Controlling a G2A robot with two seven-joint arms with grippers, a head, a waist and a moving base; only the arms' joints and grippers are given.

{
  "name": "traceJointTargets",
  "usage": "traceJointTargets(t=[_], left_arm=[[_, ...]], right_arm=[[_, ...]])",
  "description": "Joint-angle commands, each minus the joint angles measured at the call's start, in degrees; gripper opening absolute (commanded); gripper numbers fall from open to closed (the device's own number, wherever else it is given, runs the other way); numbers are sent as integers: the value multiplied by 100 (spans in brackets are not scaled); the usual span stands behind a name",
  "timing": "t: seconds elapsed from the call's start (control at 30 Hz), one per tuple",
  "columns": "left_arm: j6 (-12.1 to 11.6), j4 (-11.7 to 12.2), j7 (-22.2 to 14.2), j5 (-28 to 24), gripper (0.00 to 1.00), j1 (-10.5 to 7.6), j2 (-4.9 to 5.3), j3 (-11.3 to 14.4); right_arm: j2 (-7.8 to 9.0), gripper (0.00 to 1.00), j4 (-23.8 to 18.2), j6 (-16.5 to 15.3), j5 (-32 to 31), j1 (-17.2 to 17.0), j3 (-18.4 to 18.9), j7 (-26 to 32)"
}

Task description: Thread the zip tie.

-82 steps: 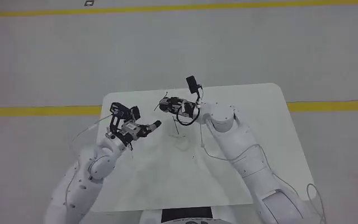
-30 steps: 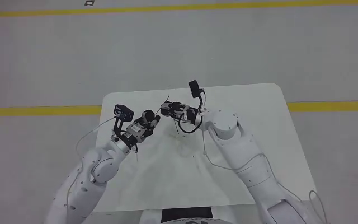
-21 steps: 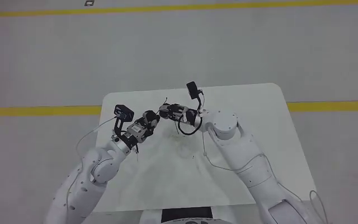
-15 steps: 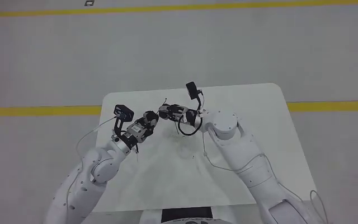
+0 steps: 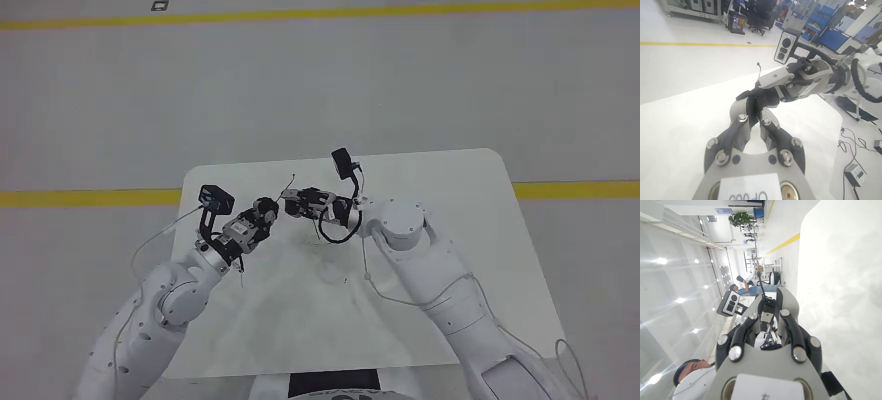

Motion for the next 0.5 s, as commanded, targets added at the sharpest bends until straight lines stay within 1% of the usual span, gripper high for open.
traceJointTargets(t=[0.0, 0.13, 0.2, 0.23, 0.47], left_arm=[[0, -70, -116, -99, 0, 34, 27, -82], [0, -182, -338, -327, 0, 112, 95, -302], [0, -213, -451, -600, 0, 161, 123, -418], [0, -211, -463, -827, 0, 175, 140, -530], [0, -211, -463, -827, 0, 175, 140, -530]], right_arm=[[22, 100, -8, -8, -32, -3, 41, 14], [65, 100, -48, -62, -96, 0, 96, 89], [83, 100, -56, -36, -205, 9, 174, -121], [83, 100, -56, -36, -205, 9, 174, -121], [83, 100, -56, -36, -205, 9, 174, -121]])
